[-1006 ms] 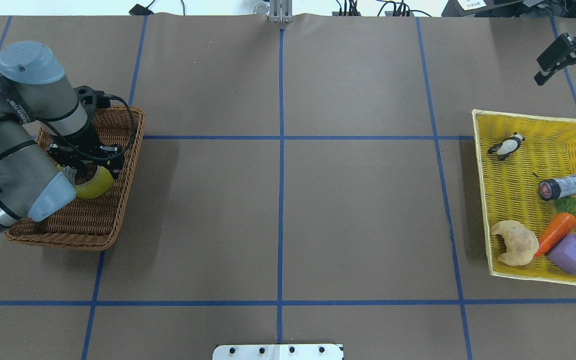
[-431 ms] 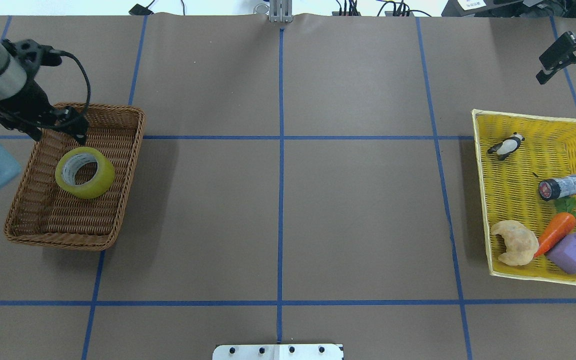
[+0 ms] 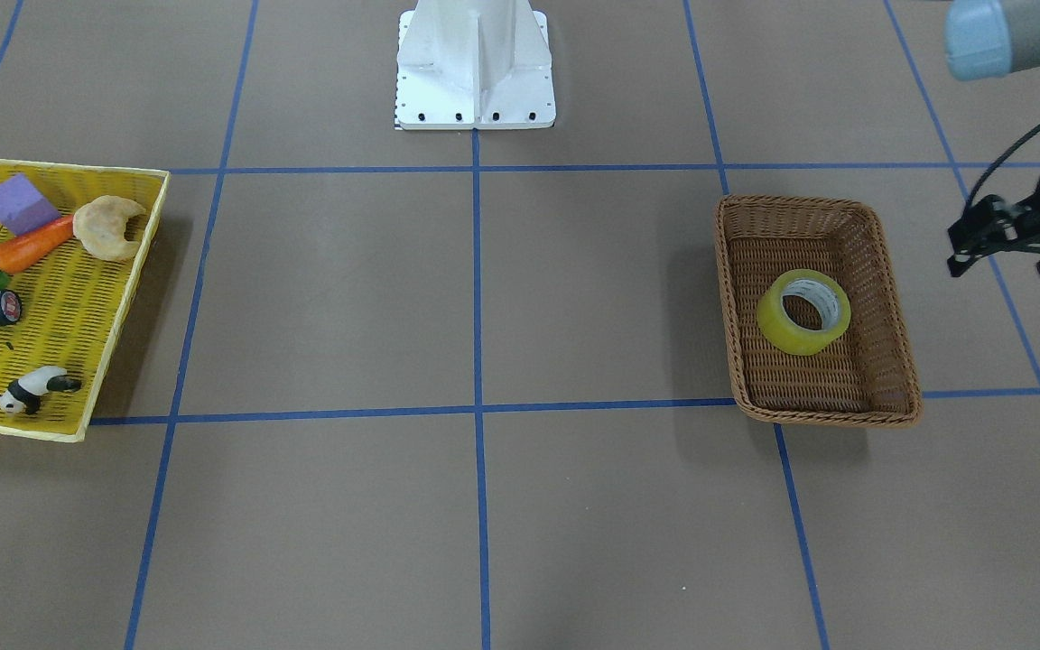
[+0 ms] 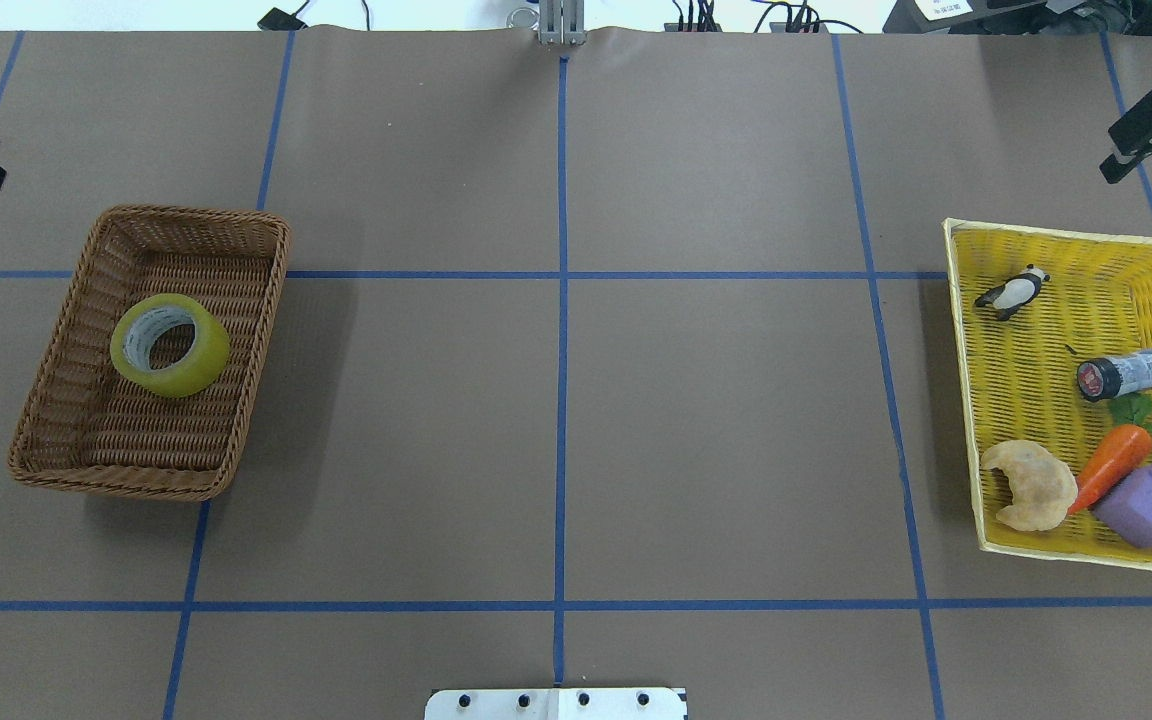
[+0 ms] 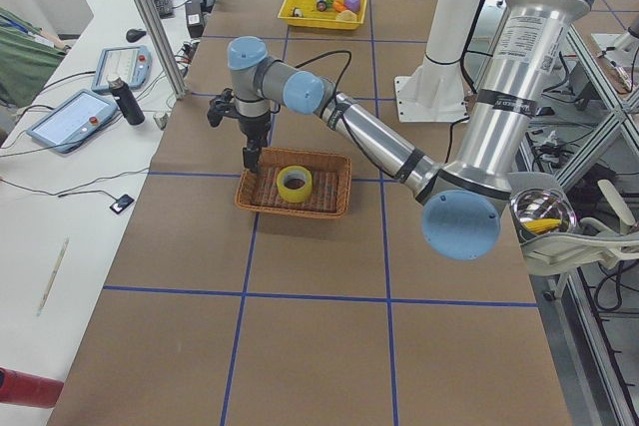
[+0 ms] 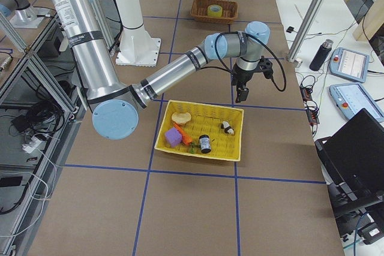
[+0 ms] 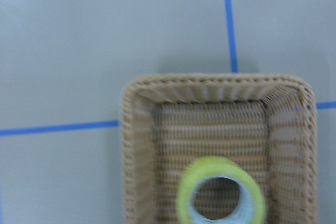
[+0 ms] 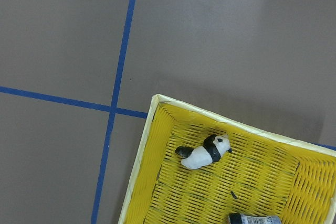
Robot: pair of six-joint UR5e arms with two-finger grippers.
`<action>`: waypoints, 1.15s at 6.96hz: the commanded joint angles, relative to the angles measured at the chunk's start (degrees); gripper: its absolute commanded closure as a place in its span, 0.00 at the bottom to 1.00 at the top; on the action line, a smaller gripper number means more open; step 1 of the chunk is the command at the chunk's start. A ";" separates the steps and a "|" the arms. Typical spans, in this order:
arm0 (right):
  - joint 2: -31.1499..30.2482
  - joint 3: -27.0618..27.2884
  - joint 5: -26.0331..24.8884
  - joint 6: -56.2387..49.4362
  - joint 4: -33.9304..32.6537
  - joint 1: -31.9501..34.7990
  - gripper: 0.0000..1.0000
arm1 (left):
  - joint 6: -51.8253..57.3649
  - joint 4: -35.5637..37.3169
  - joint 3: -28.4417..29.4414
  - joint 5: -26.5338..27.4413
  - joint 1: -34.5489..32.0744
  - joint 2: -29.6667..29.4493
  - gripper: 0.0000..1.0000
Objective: Move tape to another basket
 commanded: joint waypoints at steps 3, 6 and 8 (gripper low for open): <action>-11.50 -0.57 -2.43 -10.88 2.94 9.52 0.00 | 20.24 0.92 7.32 -0.21 -16.77 8.42 0.02; -15.99 -3.91 -6.06 -10.61 4.08 12.34 0.00 | 26.88 -1.08 10.33 -1.17 -21.90 13.94 0.02; -18.80 -4.17 -5.88 -10.70 7.48 12.35 0.00 | 26.72 -4.07 10.51 -1.09 -21.90 17.38 0.02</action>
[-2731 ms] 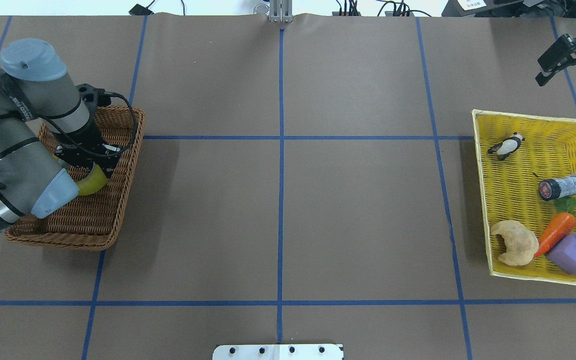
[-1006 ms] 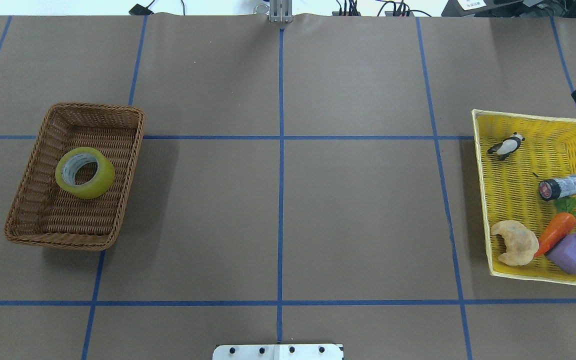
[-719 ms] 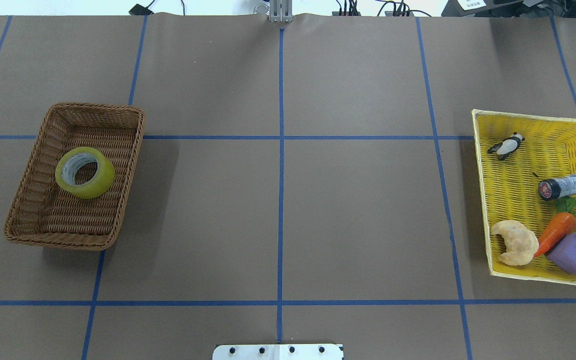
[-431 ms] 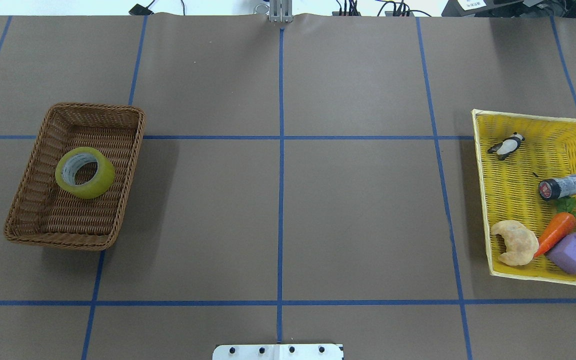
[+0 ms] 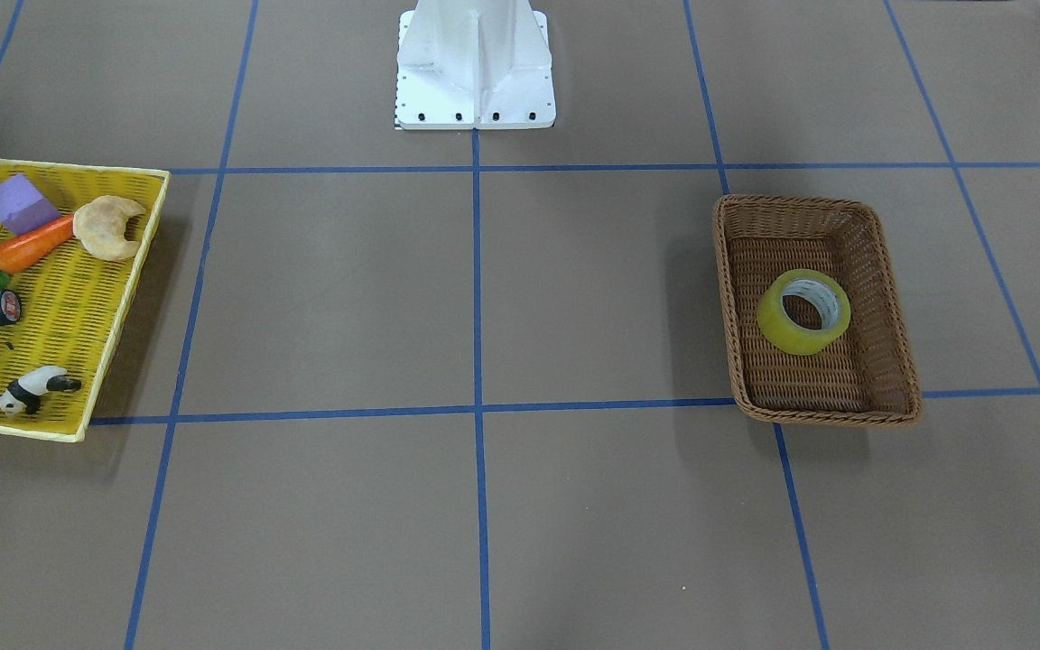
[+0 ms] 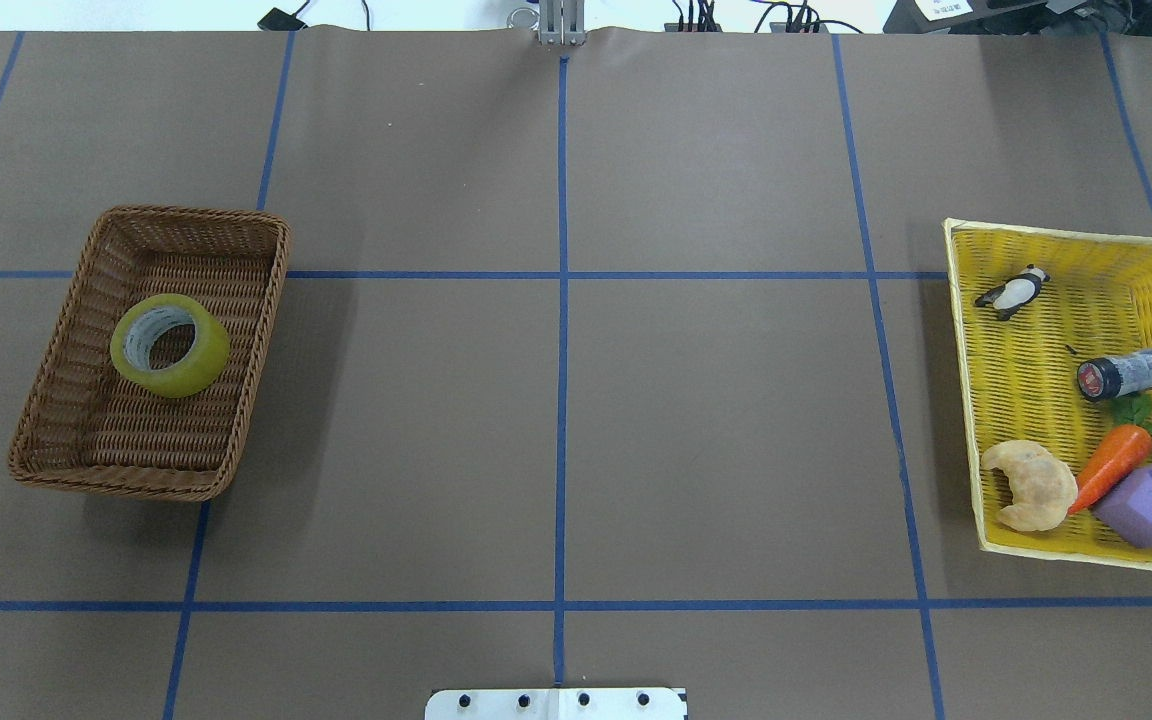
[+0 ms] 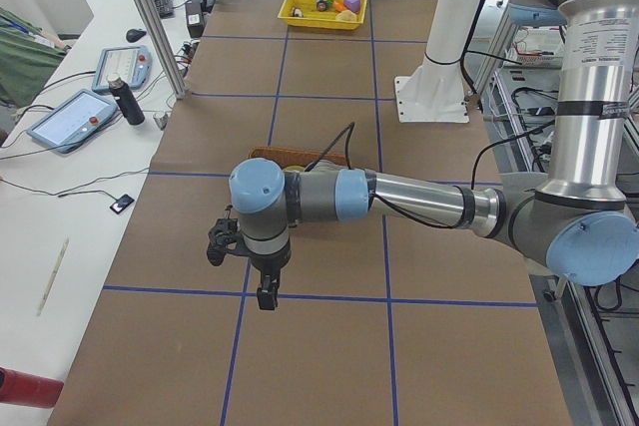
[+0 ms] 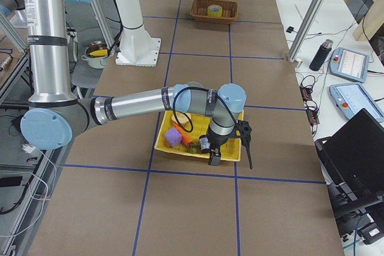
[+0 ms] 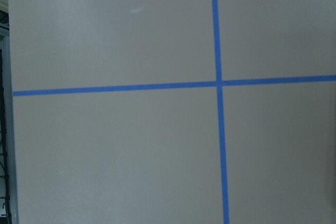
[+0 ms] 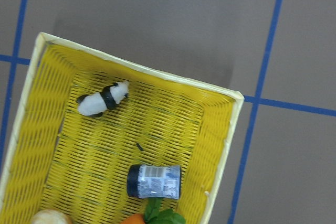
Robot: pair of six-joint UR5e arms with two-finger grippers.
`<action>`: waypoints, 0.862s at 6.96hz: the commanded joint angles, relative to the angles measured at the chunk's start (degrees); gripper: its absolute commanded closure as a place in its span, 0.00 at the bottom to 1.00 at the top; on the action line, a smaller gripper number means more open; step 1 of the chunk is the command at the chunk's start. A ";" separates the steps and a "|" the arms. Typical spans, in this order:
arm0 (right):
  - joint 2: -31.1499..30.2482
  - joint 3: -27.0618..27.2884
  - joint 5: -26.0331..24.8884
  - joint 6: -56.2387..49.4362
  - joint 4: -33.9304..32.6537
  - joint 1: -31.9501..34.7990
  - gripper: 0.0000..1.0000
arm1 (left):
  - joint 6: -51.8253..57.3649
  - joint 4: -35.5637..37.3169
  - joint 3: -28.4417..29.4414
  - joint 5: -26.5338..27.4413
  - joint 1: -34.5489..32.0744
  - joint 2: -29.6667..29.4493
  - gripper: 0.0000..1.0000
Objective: Move tape to another basket
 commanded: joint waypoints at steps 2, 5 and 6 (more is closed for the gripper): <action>-3.00 -1.41 0.23 -0.25 5.65 0.13 0.00 | -2.72 -8.32 4.08 -0.18 -0.04 2.96 0.02; -4.32 -1.32 1.02 -3.14 5.65 0.39 0.00 | -7.67 -10.30 4.01 -0.18 0.66 2.34 0.02; -4.23 -1.41 1.37 -3.07 5.65 0.39 0.00 | -7.67 -10.21 3.93 -0.18 0.66 2.34 0.02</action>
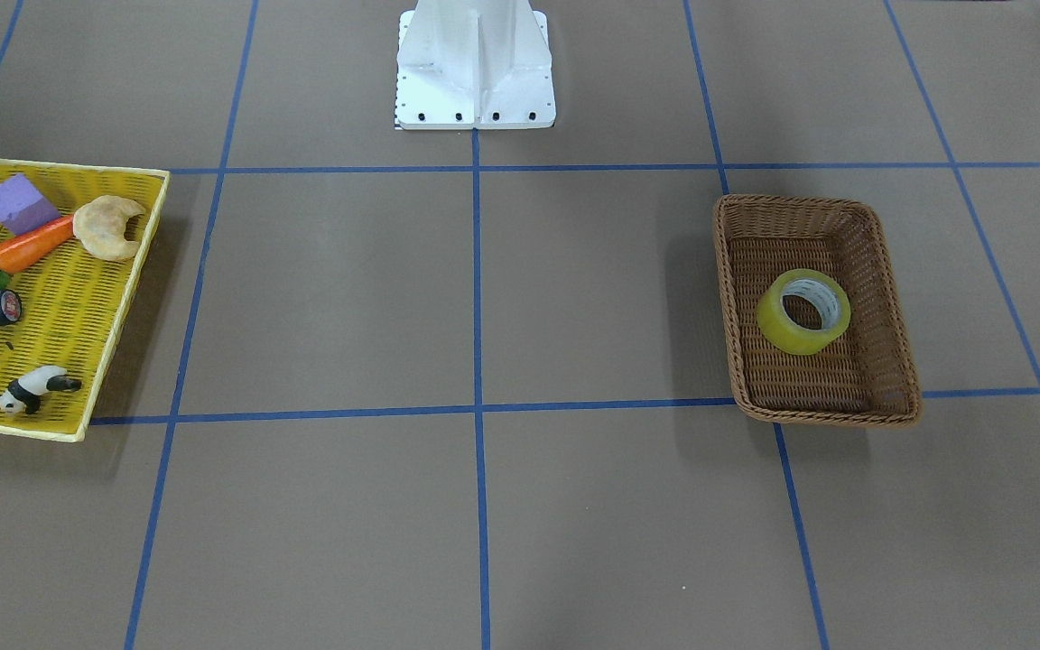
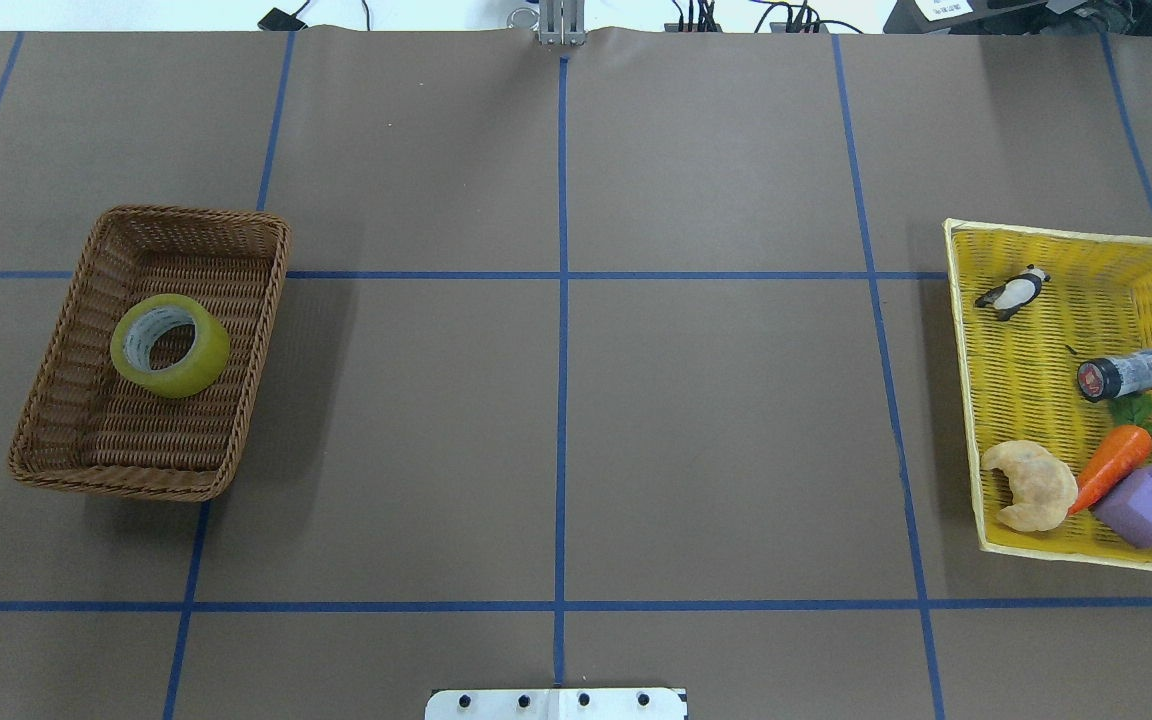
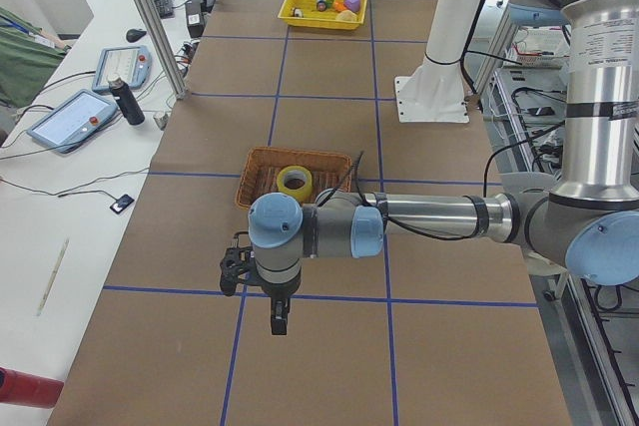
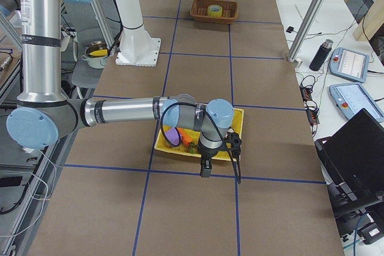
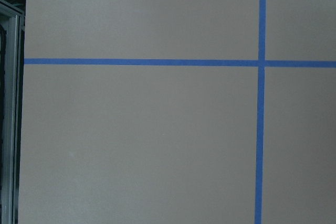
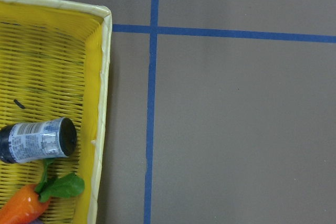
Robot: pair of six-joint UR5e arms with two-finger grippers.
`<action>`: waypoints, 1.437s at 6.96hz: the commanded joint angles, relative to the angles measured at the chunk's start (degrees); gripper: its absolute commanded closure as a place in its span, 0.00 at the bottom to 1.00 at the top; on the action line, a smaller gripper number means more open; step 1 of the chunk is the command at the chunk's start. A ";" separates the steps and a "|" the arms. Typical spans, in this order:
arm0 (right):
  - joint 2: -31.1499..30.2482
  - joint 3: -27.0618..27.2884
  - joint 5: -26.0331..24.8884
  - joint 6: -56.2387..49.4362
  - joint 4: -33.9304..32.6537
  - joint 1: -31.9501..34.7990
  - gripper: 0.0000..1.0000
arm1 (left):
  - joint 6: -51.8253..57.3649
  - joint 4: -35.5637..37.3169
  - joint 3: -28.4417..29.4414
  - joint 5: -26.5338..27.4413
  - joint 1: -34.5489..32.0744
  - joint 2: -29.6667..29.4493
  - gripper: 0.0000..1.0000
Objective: Move tape to another basket
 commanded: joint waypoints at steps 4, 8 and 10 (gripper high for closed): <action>-0.31 -0.18 1.87 -0.73 0.02 0.09 0.00 | -0.48 -0.18 -0.12 -0.18 2.66 -0.11 0.02; -0.14 -0.18 2.05 -0.73 0.02 0.09 0.00 | -3.38 -1.85 -0.39 -0.18 4.43 -0.02 0.02; -0.14 -0.36 1.96 -0.82 0.02 0.09 0.00 | -3.38 -1.85 -0.39 -0.18 4.43 -0.02 0.02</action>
